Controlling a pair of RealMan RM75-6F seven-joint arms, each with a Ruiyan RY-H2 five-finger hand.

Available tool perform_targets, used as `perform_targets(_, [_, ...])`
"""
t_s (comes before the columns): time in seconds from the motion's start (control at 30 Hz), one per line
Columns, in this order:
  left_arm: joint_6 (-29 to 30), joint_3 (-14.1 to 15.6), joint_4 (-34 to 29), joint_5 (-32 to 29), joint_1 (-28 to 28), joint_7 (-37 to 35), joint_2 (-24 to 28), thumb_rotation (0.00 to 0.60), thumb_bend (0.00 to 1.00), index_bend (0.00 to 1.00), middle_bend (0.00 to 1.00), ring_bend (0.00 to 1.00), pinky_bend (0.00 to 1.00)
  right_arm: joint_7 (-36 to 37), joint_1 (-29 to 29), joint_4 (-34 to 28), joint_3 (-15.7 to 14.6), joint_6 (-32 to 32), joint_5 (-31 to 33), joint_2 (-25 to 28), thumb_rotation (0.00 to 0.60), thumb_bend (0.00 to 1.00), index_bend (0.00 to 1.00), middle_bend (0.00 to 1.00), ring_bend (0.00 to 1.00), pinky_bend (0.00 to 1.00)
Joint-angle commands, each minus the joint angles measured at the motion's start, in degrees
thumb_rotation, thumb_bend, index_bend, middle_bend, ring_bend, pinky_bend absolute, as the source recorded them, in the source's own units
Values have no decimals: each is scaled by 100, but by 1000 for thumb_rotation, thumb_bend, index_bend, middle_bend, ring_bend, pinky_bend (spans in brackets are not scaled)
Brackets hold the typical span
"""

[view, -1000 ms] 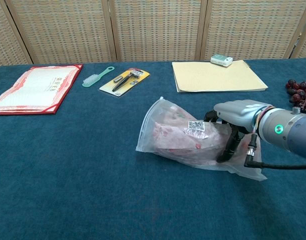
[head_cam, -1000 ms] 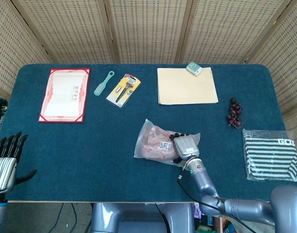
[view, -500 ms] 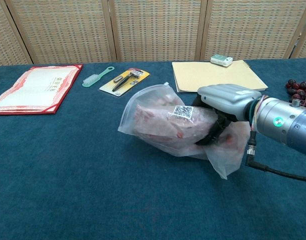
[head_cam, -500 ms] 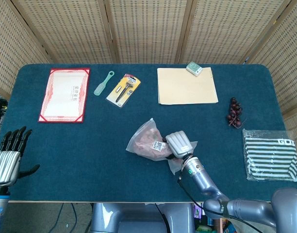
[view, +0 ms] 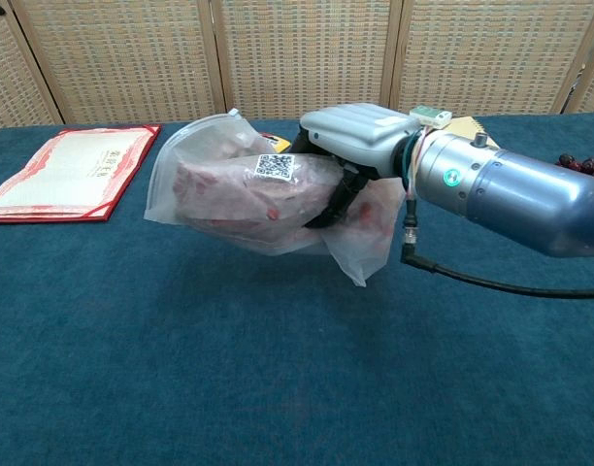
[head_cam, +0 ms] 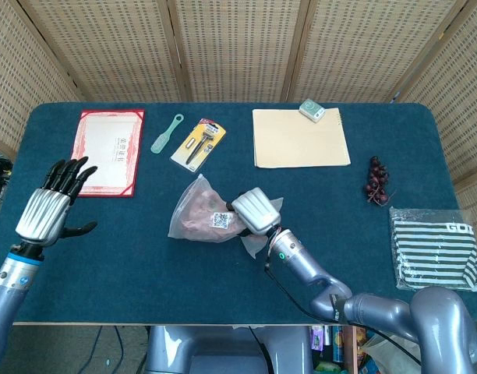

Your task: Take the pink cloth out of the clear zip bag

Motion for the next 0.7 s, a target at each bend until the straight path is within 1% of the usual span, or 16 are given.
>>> perform_targets(0.03, [-507, -123, -19, -241, -407, 26, -149, 600, 148, 293, 0, 0, 0, 139, 113, 99, 64, -69, -95, -90, 600, 750, 670, 708, 594, 694])
perform_targets(0.1, [-794, -169, 44, -407, -611, 17, -240, 600, 148, 359, 0, 0, 0, 198, 159, 140, 82, -92, -130, -123, 600, 751, 670, 708, 594, 694])
perform_targets(0.17, [-980, -199, 173, -563, -794, 216, -392, 600, 148, 396, 0, 0, 0, 181, 202, 177, 80, -132, -154, -130, 600, 751, 670, 708, 594, 694])
perform_targets(0.27, [-1258, -223, 186, -834, -1005, 287, -577, 600, 148, 404, 0, 0, 0, 135, 237, 152, 106, -170, -122, -127, 600, 750, 670, 708, 594, 694])
perform_targets(0.5, [-1472, -259, 352, -1183, -1341, 490, -1011, 600, 148, 409, 0, 0, 0, 129, 241, 53, 128, -248, 8, -150, 600, 750, 670, 708, 594, 694])
perform_targets(0.7, [-1560, -236, 354, -1459, -1521, 707, -1241, 600, 148, 409, 0, 0, 0, 40, 248, -37, 149, -269, 98, -155, 600, 750, 670, 708, 594, 694])
